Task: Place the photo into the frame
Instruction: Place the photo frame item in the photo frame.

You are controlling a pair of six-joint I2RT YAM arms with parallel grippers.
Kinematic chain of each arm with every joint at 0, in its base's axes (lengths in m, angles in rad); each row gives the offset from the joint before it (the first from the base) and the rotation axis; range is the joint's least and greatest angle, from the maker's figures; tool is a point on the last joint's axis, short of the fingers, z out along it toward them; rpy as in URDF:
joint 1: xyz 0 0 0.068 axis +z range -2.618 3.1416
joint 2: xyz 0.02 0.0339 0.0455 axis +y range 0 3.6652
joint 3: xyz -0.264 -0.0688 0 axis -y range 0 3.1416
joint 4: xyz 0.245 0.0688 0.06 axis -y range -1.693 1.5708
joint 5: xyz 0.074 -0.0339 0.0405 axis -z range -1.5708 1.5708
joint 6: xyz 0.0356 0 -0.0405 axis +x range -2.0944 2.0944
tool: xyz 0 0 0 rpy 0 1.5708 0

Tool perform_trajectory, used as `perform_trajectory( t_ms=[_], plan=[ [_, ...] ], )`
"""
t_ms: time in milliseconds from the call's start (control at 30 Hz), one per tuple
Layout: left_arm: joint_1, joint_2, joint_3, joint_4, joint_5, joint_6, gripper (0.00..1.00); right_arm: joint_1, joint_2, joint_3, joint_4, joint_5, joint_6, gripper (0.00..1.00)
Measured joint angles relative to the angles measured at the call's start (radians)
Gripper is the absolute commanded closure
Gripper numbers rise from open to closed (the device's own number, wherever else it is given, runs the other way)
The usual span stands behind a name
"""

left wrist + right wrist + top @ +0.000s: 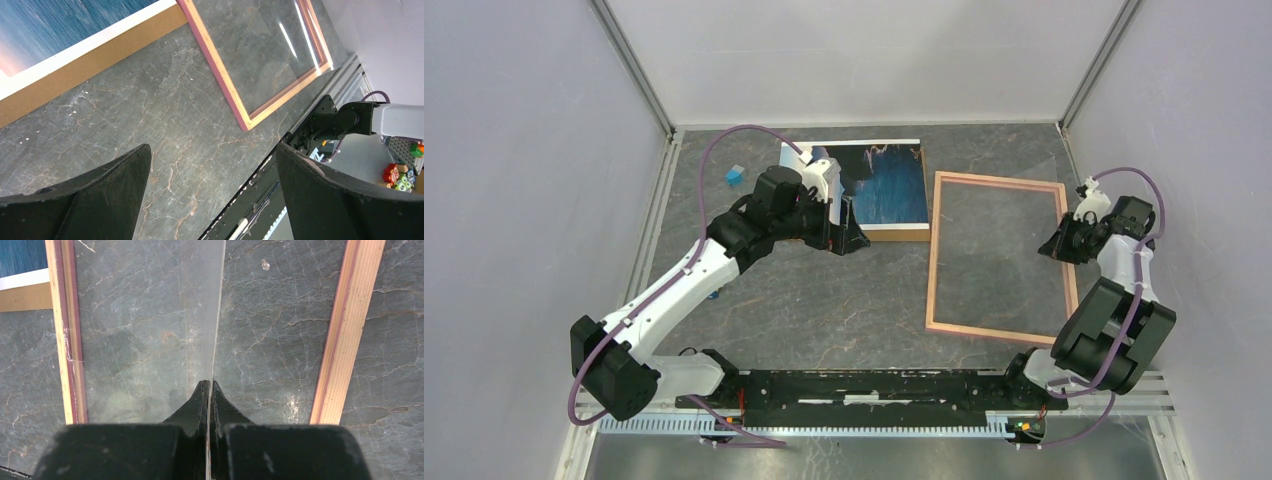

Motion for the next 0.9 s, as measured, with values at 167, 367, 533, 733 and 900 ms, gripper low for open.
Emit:
perform_trajectory(
  t_ms=[167, 367, 533, 733, 900],
  plan=[
    [-0.005, 0.0, -0.003, 0.0, 0.001, 0.0, 0.0, 0.0, -0.019, -0.017, 0.016, 0.0, 0.013, 1.0],
    [-0.005, 0.0, -0.004, 0.001, 0.001, 0.0, 0.0, -0.003, -0.026, -0.044, 0.038, 0.0, 0.023, 1.0],
    [-0.005, 0.0, -0.004, 0.001, 0.002, 0.0, 0.0, -0.003, -0.032, -0.066, 0.051, -0.001, 0.034, 1.0],
    [-0.007, 0.0, -0.006, 0.008, 0.01, 0.0, 0.0, -0.003, -0.037, -0.072, 0.058, 0.0, 0.042, 1.0],
    [-0.009, 0.0, -0.006, 0.008, 0.018, 0.0, 0.0, -0.003, -0.037, -0.088, 0.079, -0.002, 0.048, 0.91]
  ],
)
